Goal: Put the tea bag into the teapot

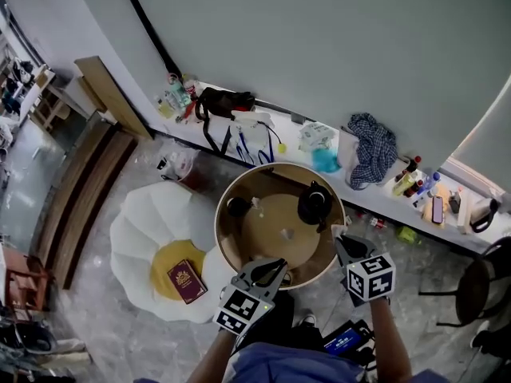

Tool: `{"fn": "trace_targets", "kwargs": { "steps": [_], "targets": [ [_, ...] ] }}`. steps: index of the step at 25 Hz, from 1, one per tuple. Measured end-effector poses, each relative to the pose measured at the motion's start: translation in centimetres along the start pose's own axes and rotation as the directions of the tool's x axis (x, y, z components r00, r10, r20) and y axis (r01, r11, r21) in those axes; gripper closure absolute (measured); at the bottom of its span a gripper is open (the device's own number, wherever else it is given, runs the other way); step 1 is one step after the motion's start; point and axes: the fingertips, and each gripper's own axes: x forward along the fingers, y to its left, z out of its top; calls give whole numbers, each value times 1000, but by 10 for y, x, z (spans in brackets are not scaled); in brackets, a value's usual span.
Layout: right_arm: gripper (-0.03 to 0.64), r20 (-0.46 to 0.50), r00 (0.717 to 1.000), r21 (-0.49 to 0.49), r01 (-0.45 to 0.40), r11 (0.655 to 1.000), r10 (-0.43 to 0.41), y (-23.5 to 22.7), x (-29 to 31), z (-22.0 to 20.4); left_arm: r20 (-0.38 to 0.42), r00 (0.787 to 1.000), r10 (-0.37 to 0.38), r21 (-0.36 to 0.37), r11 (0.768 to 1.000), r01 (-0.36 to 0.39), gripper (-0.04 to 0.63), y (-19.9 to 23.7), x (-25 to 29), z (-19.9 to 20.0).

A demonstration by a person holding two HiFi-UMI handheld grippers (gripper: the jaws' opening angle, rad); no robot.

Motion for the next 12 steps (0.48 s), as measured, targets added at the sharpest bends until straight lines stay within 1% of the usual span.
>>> {"fn": "trace_targets", "kwargs": {
  "steps": [5,12],
  "targets": [
    [577,-33,999,87,-33,996,36,-21,49,4,14,1000,-13,-14,1000,13,577,22,13,-6],
    [577,-110,994,61,-18,998,24,-48,115,-4,10,998,-54,-18,998,55,577,33,29,-23]
  ]
}}
